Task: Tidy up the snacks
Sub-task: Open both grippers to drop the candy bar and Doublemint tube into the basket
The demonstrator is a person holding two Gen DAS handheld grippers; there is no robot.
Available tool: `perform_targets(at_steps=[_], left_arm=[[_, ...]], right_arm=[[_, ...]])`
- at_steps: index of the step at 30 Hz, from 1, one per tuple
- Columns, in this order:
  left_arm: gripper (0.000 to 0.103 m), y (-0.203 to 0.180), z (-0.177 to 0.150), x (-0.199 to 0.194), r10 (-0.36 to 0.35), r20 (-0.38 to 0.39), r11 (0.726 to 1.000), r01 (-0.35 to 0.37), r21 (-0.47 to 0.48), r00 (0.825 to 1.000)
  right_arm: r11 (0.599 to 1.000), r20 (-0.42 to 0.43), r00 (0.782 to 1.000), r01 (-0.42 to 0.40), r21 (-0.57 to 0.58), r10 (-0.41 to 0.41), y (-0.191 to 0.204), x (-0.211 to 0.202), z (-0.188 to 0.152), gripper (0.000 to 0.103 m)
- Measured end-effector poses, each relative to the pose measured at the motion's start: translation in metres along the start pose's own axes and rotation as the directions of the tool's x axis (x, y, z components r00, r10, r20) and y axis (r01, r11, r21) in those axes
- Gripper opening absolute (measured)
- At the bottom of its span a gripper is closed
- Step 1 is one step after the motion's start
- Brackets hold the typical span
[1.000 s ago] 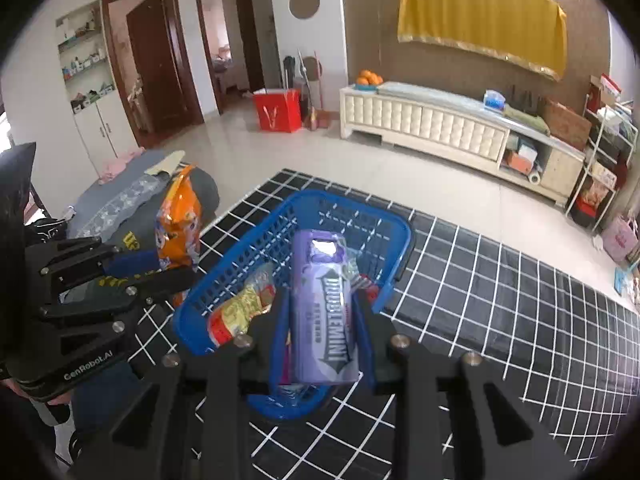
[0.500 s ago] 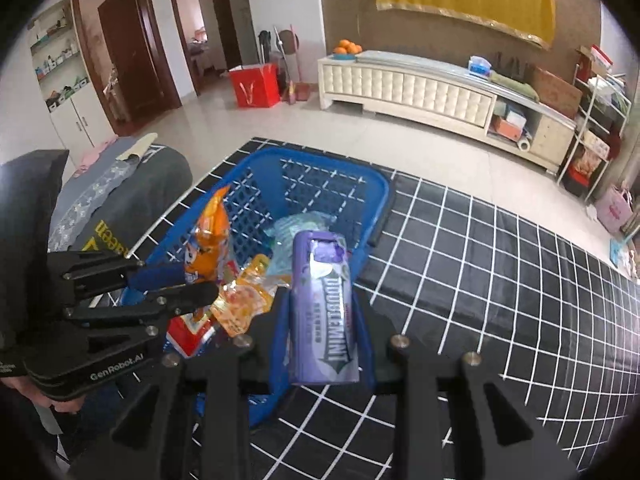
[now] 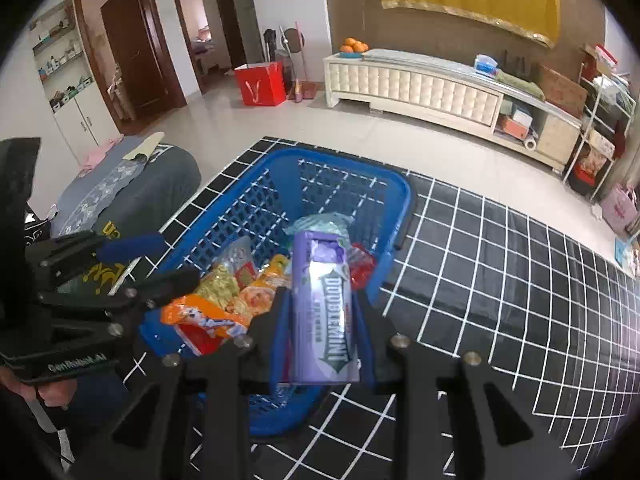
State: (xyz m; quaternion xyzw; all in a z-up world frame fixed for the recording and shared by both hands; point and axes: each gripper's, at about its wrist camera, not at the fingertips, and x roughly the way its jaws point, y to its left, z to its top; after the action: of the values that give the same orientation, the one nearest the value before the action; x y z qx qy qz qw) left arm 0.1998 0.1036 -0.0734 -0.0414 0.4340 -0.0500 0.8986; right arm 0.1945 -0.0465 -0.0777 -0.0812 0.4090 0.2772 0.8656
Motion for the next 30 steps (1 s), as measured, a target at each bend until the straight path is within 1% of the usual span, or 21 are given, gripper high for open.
perform_targets(at_steps=[5, 9, 15, 21, 23, 25, 27, 29, 30], left_arm=[[0.054, 0.014, -0.004, -0.021, 0.05, 0.059, 0.999, -0.05, -0.002, 0.997], [0.054, 0.028, -0.007, -0.025, 0.054, 0.06, 0.999, -0.053, -0.009, 0.997], [0.054, 0.044, -0.011, -0.021, 0.064, 0.051, 0.998, -0.063, -0.021, 0.997], [0.054, 0.061, -0.018, -0.011, 0.039, 0.05, 0.998, -0.037, -0.043, 0.998], [0.055, 0.067, -0.02, -0.006, 0.031, 0.04, 0.998, -0.029, -0.055, 0.999], [0.061, 0.07, -0.023, 0.0, 0.026, 0.033, 0.998, -0.024, -0.055, 0.999], [0.063, 0.07, -0.025, 0.002, 0.022, 0.034, 0.999, -0.02, -0.046, 0.999], [0.063, 0.07, -0.026, 0.002, 0.017, 0.035, 0.999, -0.016, -0.042, 0.999], [0.063, 0.071, -0.027, 0.002, 0.015, 0.035, 0.999, -0.014, -0.042, 0.999]], right_arm=[[1.0, -0.024, 1.0, 0.019, -0.01, -0.02, 0.015, 0.007, 0.006, 0.035], [0.999, -0.057, 0.998, 0.03, -0.027, -0.032, 0.025, 0.02, 0.009, 0.035], [0.997, -0.155, 0.985, 0.067, -0.045, -0.073, 0.03, 0.054, 0.008, 0.035], [0.992, -0.215, 0.97, 0.096, -0.08, -0.112, 0.037, 0.082, 0.007, 0.035], [0.987, -0.238, 0.96, 0.125, -0.1, -0.146, 0.039, 0.091, 0.005, 0.035], [0.984, -0.256, 0.953, 0.139, -0.112, -0.164, 0.04, 0.097, 0.001, 0.035], [0.976, -0.234, 0.953, 0.162, -0.142, -0.192, 0.043, 0.097, -0.001, 0.035], [0.973, -0.233, 0.952, 0.165, -0.16, -0.199, 0.045, 0.098, -0.002, 0.038], [0.973, -0.239, 0.95, 0.161, -0.167, -0.199, 0.046, 0.099, -0.003, 0.042]])
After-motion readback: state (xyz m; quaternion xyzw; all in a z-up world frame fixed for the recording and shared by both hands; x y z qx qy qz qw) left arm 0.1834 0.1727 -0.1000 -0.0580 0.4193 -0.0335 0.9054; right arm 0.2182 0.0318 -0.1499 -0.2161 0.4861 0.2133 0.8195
